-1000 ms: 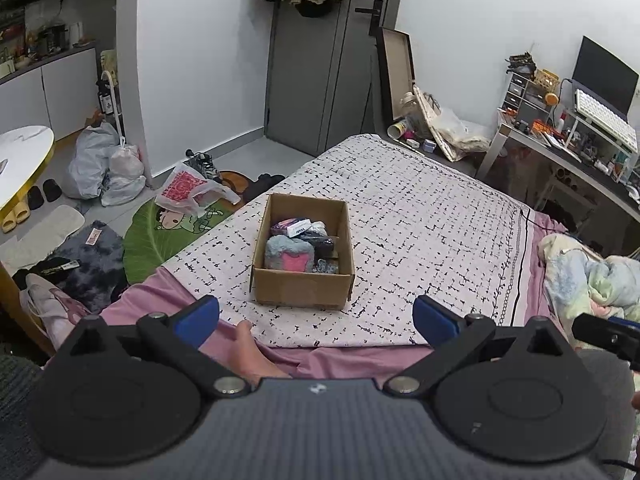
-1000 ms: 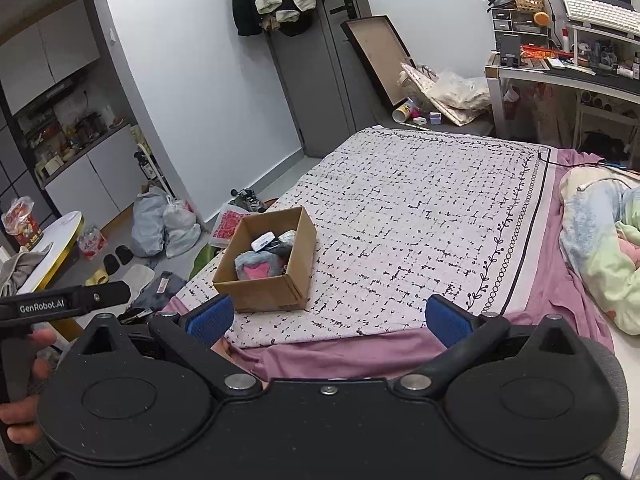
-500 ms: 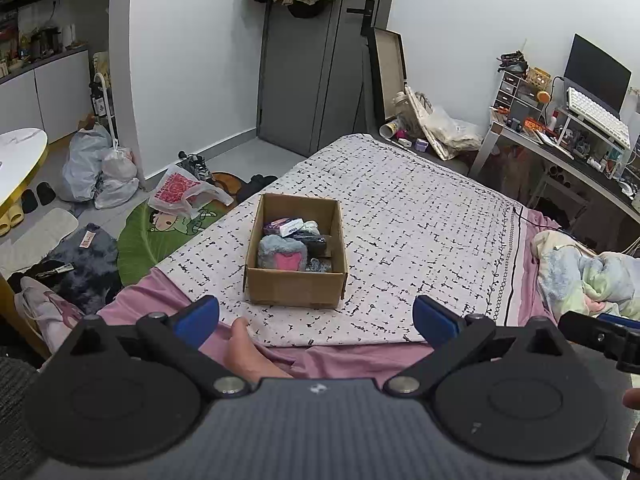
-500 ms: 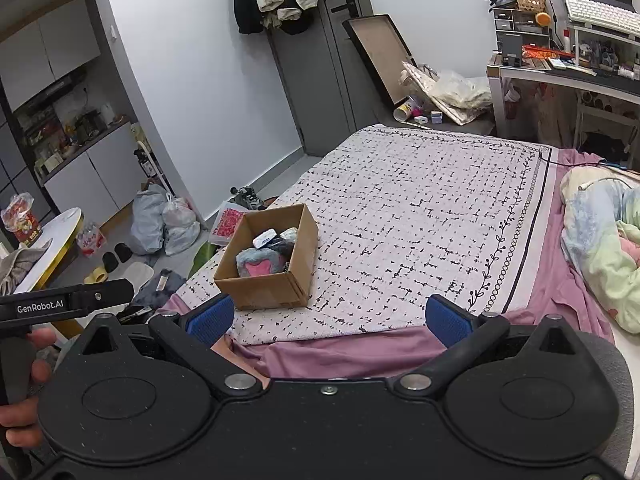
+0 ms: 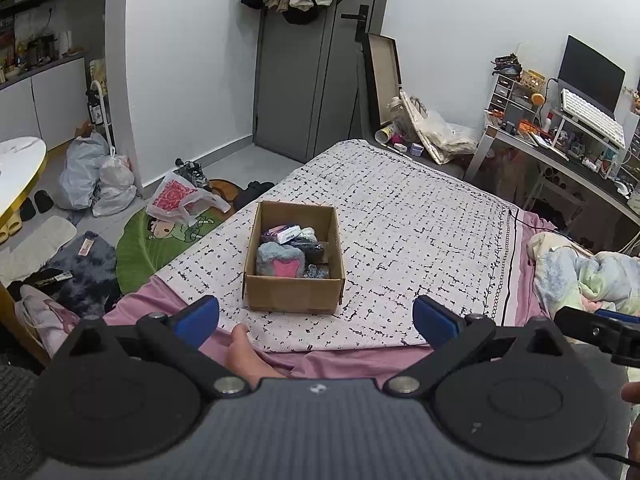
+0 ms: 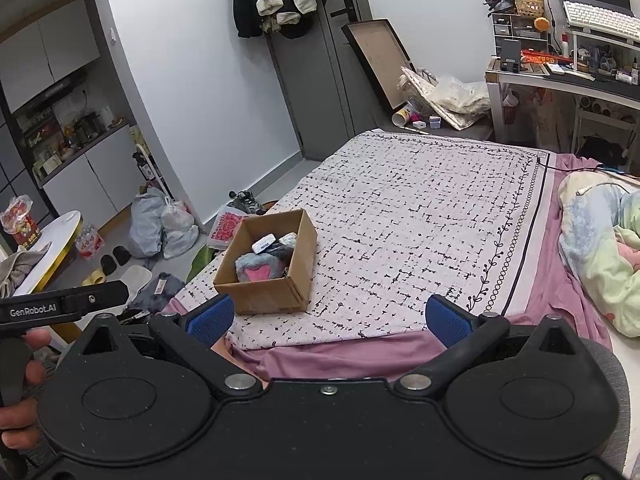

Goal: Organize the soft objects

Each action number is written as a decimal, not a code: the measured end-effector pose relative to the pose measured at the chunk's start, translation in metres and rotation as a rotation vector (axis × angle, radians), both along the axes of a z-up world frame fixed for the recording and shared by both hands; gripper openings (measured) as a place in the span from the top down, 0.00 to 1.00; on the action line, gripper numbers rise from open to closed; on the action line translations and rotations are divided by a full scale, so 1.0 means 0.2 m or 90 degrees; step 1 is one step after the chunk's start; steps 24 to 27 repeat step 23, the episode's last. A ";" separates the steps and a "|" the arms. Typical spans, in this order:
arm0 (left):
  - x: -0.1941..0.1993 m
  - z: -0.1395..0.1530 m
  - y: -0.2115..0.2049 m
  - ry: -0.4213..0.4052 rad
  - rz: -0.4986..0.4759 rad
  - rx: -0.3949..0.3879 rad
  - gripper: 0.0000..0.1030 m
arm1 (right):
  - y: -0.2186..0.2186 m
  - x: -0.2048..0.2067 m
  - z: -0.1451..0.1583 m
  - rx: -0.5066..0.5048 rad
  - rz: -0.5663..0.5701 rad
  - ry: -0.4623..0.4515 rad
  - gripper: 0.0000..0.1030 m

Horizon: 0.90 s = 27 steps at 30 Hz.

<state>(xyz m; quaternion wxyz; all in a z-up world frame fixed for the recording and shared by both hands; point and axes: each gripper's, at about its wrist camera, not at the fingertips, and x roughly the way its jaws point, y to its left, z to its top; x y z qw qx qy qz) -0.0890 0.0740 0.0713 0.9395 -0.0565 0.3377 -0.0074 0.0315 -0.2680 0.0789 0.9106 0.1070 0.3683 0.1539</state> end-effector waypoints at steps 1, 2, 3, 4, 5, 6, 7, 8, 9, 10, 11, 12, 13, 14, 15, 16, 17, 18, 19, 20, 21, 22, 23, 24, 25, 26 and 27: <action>0.00 0.01 0.00 -0.003 -0.003 0.003 0.01 | 0.00 0.00 0.00 -0.001 -0.001 0.000 0.00; -0.01 0.02 0.00 -0.008 -0.007 0.005 0.01 | 0.01 0.00 0.01 -0.002 -0.001 -0.002 0.00; -0.01 0.03 0.00 -0.014 -0.009 0.007 0.01 | 0.01 -0.01 0.01 -0.004 -0.001 -0.003 0.00; -0.02 0.04 0.00 -0.018 -0.010 0.007 0.01 | 0.01 -0.01 0.01 -0.006 -0.001 -0.005 0.00; -0.02 0.04 0.00 -0.019 -0.009 0.006 0.01 | 0.02 -0.01 0.02 -0.008 -0.002 -0.006 0.00; -0.01 0.05 0.01 -0.019 -0.007 0.005 0.01 | 0.02 -0.01 0.02 -0.007 -0.002 -0.007 0.00; -0.01 0.05 0.01 -0.018 -0.006 0.004 0.01 | 0.02 -0.01 0.02 -0.005 -0.002 -0.007 0.00; -0.01 0.05 0.01 -0.017 -0.007 0.004 0.01 | 0.02 -0.01 0.02 -0.004 -0.002 -0.006 0.00; -0.01 0.04 0.01 -0.015 -0.007 0.006 0.01 | 0.02 -0.01 0.02 -0.004 -0.001 -0.006 0.00; -0.01 0.04 0.01 -0.013 -0.007 0.007 0.01 | 0.02 0.00 0.02 -0.005 -0.001 -0.006 0.00; 0.00 0.04 0.01 -0.012 -0.008 0.009 0.01 | 0.02 0.00 0.01 -0.006 -0.001 -0.007 0.00; 0.00 0.03 0.01 -0.011 -0.008 0.010 0.01 | 0.02 0.00 0.01 -0.007 -0.001 -0.007 0.00; 0.00 0.03 0.01 -0.009 -0.008 0.010 0.01 | 0.02 0.00 0.01 -0.006 -0.001 -0.006 0.00; 0.00 0.03 0.01 -0.007 -0.009 0.011 0.01 | 0.02 0.00 0.01 -0.005 -0.002 -0.005 0.00; 0.00 0.02 0.01 -0.006 -0.010 0.012 0.01 | 0.02 0.00 0.01 -0.004 -0.002 -0.005 0.00; 0.00 0.02 0.00 -0.006 -0.010 0.012 0.01 | 0.02 0.00 0.01 -0.004 -0.001 -0.006 0.00; 0.01 0.02 0.00 -0.006 -0.012 0.013 0.01 | 0.02 0.00 0.01 -0.004 0.000 -0.008 0.00; 0.01 0.02 0.00 -0.006 -0.013 0.014 0.01 | 0.02 0.00 0.01 -0.005 0.000 -0.010 0.00; 0.00 0.02 -0.01 -0.011 -0.014 0.016 0.01 | 0.02 0.00 0.01 -0.006 0.000 -0.012 0.00; 0.00 0.02 -0.01 -0.019 -0.015 0.017 0.01 | 0.02 0.00 0.01 -0.007 0.000 -0.013 0.00; -0.01 0.02 -0.01 -0.023 -0.015 0.019 0.01 | 0.02 0.00 0.01 -0.007 0.001 -0.014 0.00; -0.01 0.02 -0.02 -0.022 -0.012 0.021 0.01 | 0.02 0.01 0.01 -0.005 0.002 -0.014 0.00; 0.00 0.02 -0.02 -0.020 -0.010 0.022 0.01 | 0.02 0.01 0.01 -0.003 0.002 -0.013 0.00; 0.00 0.02 -0.02 -0.020 -0.010 0.022 0.01 | 0.02 0.01 0.01 -0.003 0.002 -0.013 0.00; 0.00 0.02 -0.02 -0.020 -0.010 0.022 0.01 | 0.02 0.01 0.01 -0.003 0.002 -0.013 0.00; 0.00 0.02 -0.02 -0.020 -0.010 0.022 0.01 | 0.02 0.01 0.01 -0.003 0.002 -0.013 0.00; 0.00 0.02 -0.02 -0.020 -0.010 0.022 0.01 | 0.02 0.01 0.01 -0.003 0.002 -0.013 0.00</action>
